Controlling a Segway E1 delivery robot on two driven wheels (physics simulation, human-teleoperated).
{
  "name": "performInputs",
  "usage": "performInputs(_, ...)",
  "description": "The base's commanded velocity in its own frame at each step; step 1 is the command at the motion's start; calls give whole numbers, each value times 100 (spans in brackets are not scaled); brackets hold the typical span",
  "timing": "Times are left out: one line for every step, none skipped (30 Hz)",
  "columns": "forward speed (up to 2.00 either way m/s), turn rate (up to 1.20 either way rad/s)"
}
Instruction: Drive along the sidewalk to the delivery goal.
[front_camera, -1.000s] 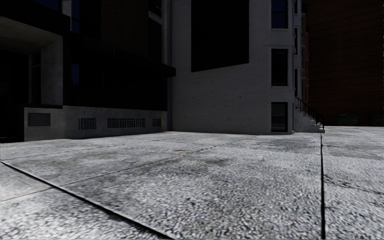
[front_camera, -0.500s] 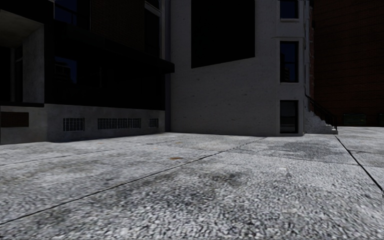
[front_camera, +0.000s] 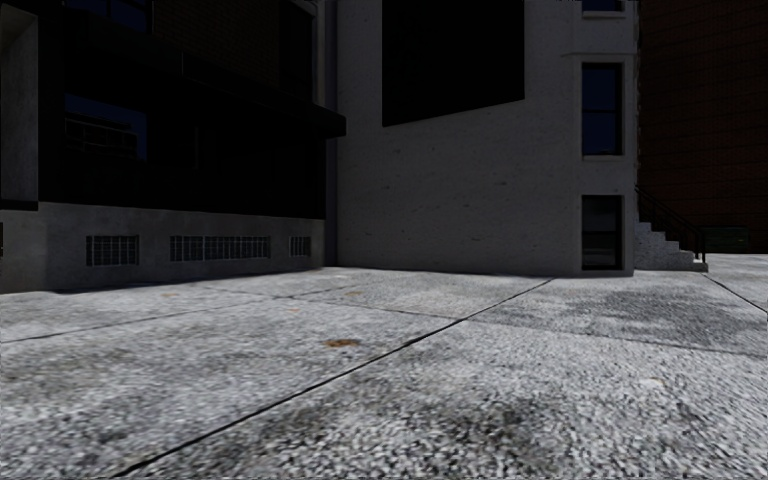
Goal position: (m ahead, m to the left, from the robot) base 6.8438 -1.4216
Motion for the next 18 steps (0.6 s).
performInputs(200, 0)
performInputs(200, 0)
performInputs(200, 0)
performInputs(200, 0)
performInputs(200, 0)
performInputs(200, 0)
performInputs(200, 0)
performInputs(200, 0)
performInputs(200, 0)
performInputs(200, 0)
performInputs(200, 0)
performInputs(200, -4)
performInputs(200, -9)
performInputs(200, -13)
performInputs(200, -15)
performInputs(200, -15)
performInputs(200, -16)
performInputs(200, -16)
